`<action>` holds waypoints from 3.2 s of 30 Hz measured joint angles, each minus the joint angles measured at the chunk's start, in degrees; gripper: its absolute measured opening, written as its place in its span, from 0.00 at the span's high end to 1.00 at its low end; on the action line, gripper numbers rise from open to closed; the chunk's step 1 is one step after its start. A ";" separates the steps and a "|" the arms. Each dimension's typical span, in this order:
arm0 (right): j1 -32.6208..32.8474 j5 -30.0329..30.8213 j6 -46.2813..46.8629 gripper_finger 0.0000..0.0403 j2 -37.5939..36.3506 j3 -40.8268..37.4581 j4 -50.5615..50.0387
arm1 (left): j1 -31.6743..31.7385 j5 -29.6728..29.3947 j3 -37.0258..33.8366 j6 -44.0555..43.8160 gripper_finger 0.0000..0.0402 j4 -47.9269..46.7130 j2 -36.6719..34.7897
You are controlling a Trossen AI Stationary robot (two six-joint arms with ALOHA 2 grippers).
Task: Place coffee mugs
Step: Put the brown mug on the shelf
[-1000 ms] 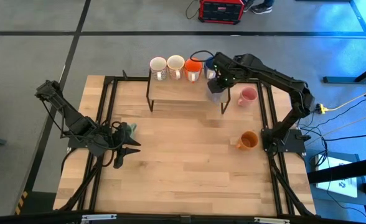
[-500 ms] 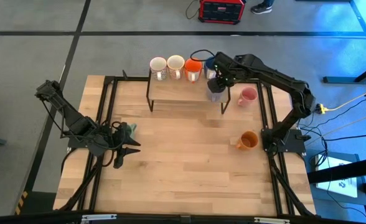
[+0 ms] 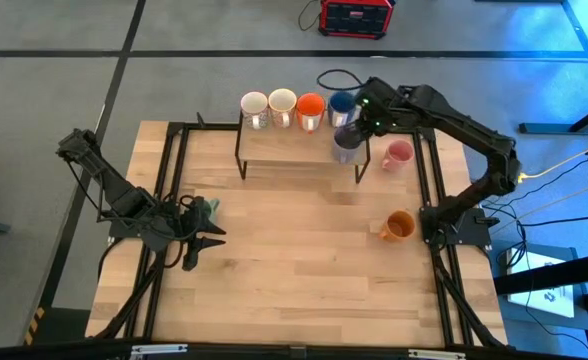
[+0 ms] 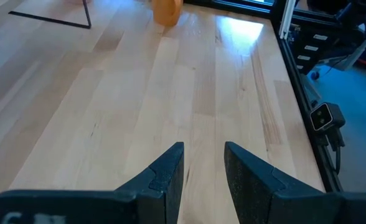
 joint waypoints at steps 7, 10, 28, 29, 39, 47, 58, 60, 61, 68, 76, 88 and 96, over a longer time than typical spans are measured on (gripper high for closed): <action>7.98 1.48 1.01 0.63 -5.99 0.00 -1.02 | 0.00 -0.02 0.00 -0.02 0.73 -0.01 0.00; 12.85 3.95 3.45 0.63 -8.32 -0.03 -2.91 | 0.00 -0.04 0.00 -0.02 0.73 -0.03 -0.01; 29.97 11.52 18.31 0.63 -11.80 -1.37 -16.34 | 0.04 -0.07 0.00 0.48 0.73 -0.25 0.00; 29.90 11.31 18.54 0.63 -12.71 -2.83 -15.79 | 0.04 -0.07 0.00 0.48 0.73 -0.24 -0.01; 29.76 3.29 29.25 0.63 -27.63 -29.49 -4.28 | 0.04 0.87 0.00 0.44 0.73 -0.27 -0.02; 29.76 -0.56 34.19 0.63 -32.03 -40.14 1.03 | 0.04 0.93 0.00 0.46 0.73 -0.27 -0.01; 29.75 -2.56 35.99 0.63 -30.94 -45.49 2.21 | 0.04 1.01 0.00 -0.43 0.73 -0.25 0.00; 29.75 -2.90 36.63 0.63 -30.63 -46.97 3.91 | 0.04 1.01 0.00 -0.52 0.73 -0.25 0.00; 29.75 -3.23 37.19 0.63 -30.65 -47.73 3.98 | 0.03 1.01 0.00 -0.58 0.73 -0.25 0.00; 29.79 -11.53 46.33 0.63 -30.36 -53.25 9.29 | 0.04 1.01 0.00 -1.26 0.73 -0.25 -0.01; 29.75 -13.50 51.01 0.63 -30.36 -55.05 11.29 | 0.03 0.98 0.00 -1.46 0.73 -0.25 -0.02; 29.75 -13.97 49.54 0.74 -25.80 -59.29 18.86 | 0.04 -0.11 -0.02 -1.45 0.73 -0.24 0.00; 29.75 -14.40 45.37 0.96 -24.07 -59.09 18.25 | 0.04 -0.17 -0.02 -1.46 0.73 -0.06 -0.01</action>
